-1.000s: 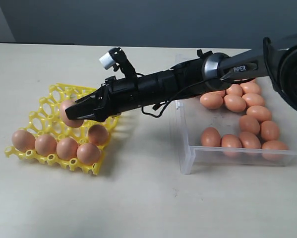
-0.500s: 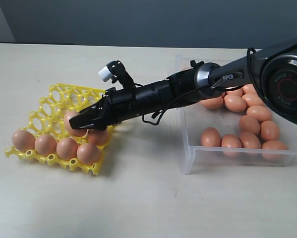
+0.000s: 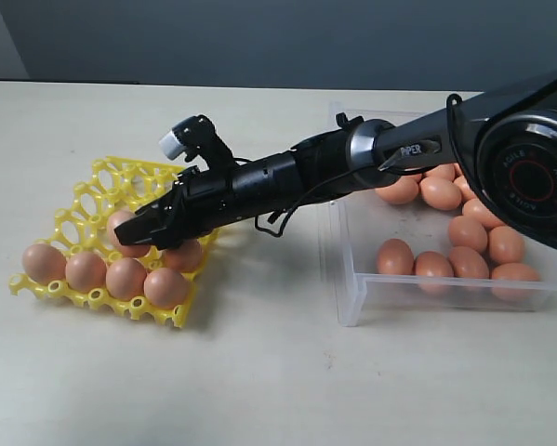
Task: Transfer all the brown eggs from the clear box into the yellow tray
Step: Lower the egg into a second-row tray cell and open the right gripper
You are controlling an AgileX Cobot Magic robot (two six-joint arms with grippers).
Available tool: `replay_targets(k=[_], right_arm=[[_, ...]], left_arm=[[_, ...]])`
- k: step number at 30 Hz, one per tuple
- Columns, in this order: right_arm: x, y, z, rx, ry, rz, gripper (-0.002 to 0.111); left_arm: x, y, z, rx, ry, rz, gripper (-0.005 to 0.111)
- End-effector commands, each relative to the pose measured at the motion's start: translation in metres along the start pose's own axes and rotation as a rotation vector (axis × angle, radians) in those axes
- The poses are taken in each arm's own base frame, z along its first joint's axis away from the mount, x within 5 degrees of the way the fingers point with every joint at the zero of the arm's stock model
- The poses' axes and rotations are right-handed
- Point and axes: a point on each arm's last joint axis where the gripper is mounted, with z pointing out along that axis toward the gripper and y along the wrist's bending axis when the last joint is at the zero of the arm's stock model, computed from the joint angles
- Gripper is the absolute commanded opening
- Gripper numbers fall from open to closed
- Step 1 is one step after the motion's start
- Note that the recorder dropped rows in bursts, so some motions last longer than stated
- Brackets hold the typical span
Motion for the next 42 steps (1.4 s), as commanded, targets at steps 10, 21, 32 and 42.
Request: replay_targets(k=[10,21,32,42], right_arm=[[-0.003,-0.003,-0.001,0.03,-0.008,-0.001,0.025],[-0.003,-0.003,-0.001,0.03,-0.008,-0.001,0.047],[-0.002,-0.01,-0.002,0.098,0.006,0.024,0.047],[-0.012,-0.007,-0.007,0.124,-0.006,0.028,0.055]], left_arm=[[0.002,0.0,0.001,0.002,0.007,0.001,0.012],[0.002,0.0,0.001,0.002,0.007,0.001,0.012],[0.002,0.0,0.001,0.002,0.007,0.001,0.012],[0.002,0.0,0.001,0.002,0.007,0.001,0.012]])
